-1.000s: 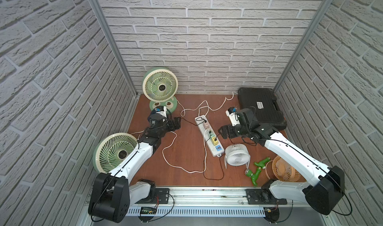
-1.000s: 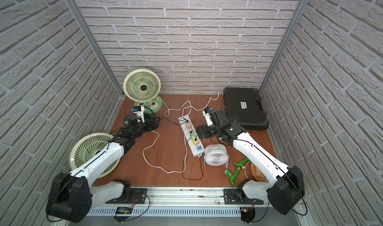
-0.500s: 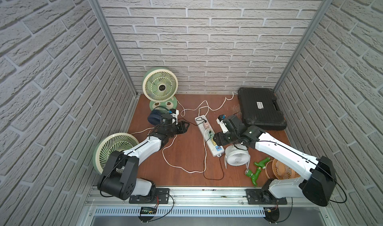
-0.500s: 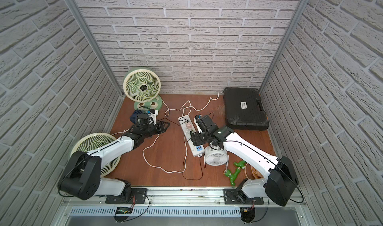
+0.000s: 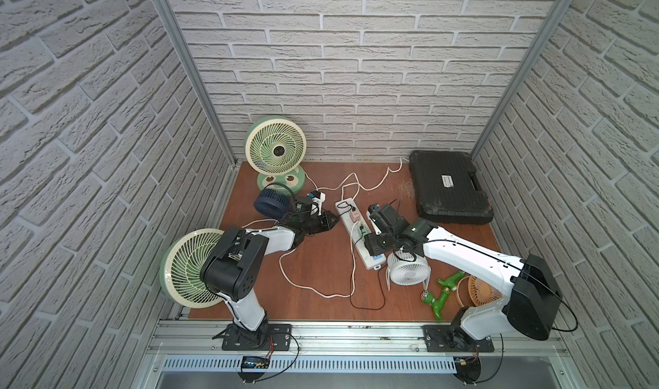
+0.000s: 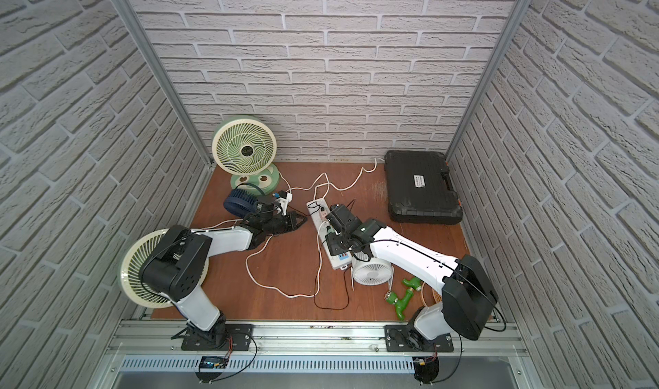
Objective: Unplug the desk fan from the power strip
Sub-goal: Remove the plug from the socket.
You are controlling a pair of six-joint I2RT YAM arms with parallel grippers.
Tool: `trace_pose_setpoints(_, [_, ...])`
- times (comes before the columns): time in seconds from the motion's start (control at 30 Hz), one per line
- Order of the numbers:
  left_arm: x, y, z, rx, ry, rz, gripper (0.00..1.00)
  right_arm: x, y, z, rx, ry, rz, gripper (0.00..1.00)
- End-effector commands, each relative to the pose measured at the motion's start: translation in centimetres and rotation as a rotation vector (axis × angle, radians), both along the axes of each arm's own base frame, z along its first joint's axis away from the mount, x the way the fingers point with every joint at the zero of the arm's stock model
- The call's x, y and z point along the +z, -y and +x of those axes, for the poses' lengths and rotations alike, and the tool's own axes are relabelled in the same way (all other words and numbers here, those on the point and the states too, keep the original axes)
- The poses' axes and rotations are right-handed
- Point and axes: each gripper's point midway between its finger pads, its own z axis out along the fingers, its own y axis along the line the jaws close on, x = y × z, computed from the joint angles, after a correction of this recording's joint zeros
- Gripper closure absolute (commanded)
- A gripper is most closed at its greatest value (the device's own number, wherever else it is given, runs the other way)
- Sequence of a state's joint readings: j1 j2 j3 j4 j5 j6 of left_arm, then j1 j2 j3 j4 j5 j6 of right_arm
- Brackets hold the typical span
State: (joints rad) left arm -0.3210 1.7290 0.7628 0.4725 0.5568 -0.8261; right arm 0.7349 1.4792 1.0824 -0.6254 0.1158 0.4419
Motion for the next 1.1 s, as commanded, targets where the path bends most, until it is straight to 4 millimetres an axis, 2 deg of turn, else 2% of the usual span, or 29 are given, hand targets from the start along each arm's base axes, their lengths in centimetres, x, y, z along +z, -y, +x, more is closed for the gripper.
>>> trace_pose_setpoints(0.0, [1.9, 2.3, 0.7, -0.061, 0.060, -0.085, 1.00, -0.1, -0.3, 0.5, -0.016, 0.018, -0.020, 0.37])
trace_pose_setpoints(0.13, [1.2, 4.1, 0.0, -0.110, 0.033, -0.109, 1.00, -1.3, -0.1, 0.9, -0.024, 0.001, -0.057, 0.38])
trace_pose_setpoints(0.37, [-0.1, 5.6, -1.1, -0.147, -0.007, -0.116, 1.00, -2.2, -0.3, 1.6, -0.038, 0.006, -0.080, 0.41])
trace_pose_setpoints(0.67, [-1.8, 6.4, -1.7, -0.164, -0.054, -0.120, 1.00, -2.7, -0.9, 2.5, -0.035, 0.027, -0.082, 0.45])
trace_pose_setpoints(0.93, [-3.2, 6.2, -1.9, -0.151, -0.095, -0.100, 1.00, -3.5, -1.2, 3.1, -0.033, 0.039, -0.087, 0.50])
trace_pose_setpoints(1.07, [-4.3, 6.1, -2.1, -0.146, -0.141, -0.084, 1.00, -3.9, -1.6, 3.5, -0.026, 0.041, -0.089, 0.56])
